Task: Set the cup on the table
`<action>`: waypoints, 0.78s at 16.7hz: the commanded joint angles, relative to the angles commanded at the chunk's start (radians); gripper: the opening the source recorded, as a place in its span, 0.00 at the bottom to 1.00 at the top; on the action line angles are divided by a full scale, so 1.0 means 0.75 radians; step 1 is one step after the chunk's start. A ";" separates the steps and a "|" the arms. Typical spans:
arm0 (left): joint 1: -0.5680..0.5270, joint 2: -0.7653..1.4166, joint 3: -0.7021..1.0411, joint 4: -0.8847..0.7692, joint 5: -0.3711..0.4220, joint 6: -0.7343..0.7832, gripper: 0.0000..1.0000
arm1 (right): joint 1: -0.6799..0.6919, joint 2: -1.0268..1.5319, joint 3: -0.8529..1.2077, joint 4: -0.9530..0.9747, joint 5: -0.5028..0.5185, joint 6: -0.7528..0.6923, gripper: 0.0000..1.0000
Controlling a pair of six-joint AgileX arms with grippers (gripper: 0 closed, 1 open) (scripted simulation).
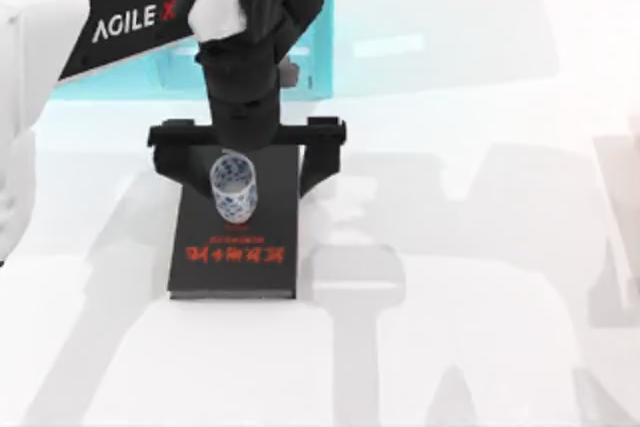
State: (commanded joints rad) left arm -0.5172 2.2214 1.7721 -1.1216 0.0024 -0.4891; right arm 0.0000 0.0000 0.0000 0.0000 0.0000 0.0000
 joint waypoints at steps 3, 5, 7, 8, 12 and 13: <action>0.000 0.000 0.000 0.000 0.000 0.000 0.62 | 0.000 0.000 0.000 0.000 0.000 0.000 1.00; 0.000 0.000 0.000 0.000 0.000 0.000 0.47 | 0.000 0.000 0.000 0.000 0.000 0.000 1.00; 0.000 0.000 0.000 0.000 0.000 0.000 0.32 | 0.000 0.000 0.000 0.000 0.000 0.000 1.00; 0.000 0.000 0.000 0.000 0.000 0.000 0.25 | 0.000 0.000 0.000 0.000 0.000 0.000 1.00; 0.000 0.000 0.000 0.000 0.000 0.000 0.00 | 0.000 0.000 0.000 0.000 0.000 0.000 1.00; 0.000 0.000 0.000 0.000 0.000 0.000 0.00 | 0.000 0.000 0.000 0.000 0.000 0.000 1.00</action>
State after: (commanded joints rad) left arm -0.5172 2.2214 1.7721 -1.1216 0.0024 -0.4891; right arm 0.0000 0.0000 0.0000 0.0000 0.0000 0.0000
